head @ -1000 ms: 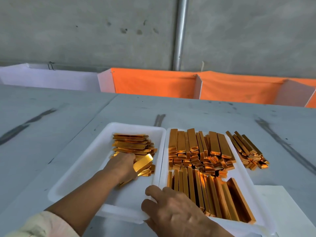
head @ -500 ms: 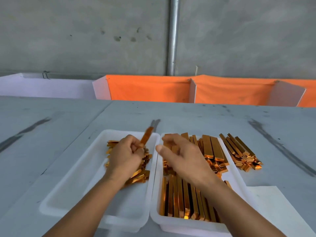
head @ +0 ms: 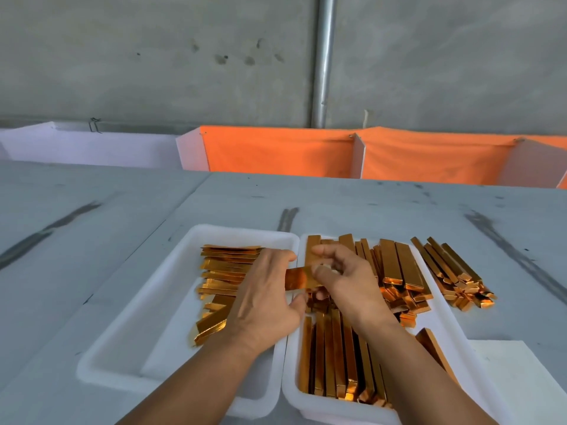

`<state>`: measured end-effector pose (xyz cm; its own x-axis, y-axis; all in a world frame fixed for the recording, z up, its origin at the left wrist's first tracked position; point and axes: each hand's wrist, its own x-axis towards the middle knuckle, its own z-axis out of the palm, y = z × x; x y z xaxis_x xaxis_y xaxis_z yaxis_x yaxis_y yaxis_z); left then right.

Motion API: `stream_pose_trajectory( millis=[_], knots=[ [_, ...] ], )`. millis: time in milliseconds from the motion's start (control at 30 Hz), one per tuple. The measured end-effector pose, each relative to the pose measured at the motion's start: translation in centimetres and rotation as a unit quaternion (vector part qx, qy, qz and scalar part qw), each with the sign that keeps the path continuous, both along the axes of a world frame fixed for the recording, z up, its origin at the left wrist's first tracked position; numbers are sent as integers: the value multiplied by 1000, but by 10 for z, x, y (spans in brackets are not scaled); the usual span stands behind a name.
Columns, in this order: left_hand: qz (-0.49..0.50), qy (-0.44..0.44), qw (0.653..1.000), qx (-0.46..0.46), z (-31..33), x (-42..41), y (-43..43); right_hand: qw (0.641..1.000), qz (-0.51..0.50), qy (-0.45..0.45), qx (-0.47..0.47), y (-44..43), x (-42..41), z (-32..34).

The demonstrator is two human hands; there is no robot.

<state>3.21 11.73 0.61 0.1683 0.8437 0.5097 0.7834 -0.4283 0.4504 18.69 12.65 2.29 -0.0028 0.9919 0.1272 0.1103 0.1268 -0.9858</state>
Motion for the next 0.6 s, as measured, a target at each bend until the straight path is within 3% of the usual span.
stream_pose_trajectory(
  millis=[300, 467, 600],
  knots=[
    [20, -15, 998, -65, -4, -8, 8, 1000, -5, 10, 25, 1, -3, -3],
    [30, -56, 997, -35, -1, -10, 8, 995, 9, 96, -6, 0, 2, 1],
    [35, -55, 998, -24, 0, -9, 7, 996, 9, 83, -10, -1, 3, 2]
  ],
)
